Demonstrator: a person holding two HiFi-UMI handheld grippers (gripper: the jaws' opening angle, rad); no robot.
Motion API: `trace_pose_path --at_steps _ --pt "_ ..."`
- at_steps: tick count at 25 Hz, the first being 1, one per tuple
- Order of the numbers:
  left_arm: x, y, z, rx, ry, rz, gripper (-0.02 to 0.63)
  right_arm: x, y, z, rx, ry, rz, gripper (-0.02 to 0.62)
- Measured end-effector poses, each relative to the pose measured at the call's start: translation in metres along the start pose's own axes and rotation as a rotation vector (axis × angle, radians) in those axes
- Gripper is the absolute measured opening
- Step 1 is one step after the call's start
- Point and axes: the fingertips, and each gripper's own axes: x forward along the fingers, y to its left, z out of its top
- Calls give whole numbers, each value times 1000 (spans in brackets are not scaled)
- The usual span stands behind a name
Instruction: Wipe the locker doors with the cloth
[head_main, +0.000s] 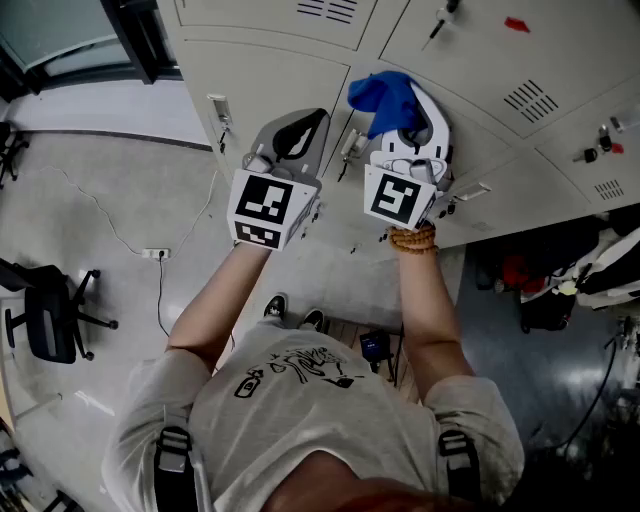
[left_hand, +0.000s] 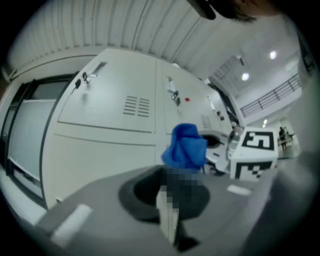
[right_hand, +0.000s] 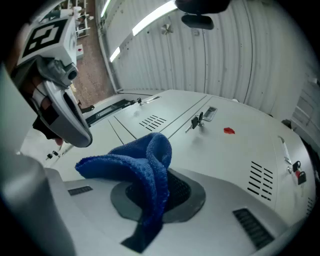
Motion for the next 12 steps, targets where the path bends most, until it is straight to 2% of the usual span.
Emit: trace_pose_path --at_steps 5,12 --pt "16 8 -22 -19 20 2 2 -3 18 -22 -77 -6 17 29" --pt "40 -2 -68 -31 82 -30 2 -27 42 -75 -68 39 50 29"
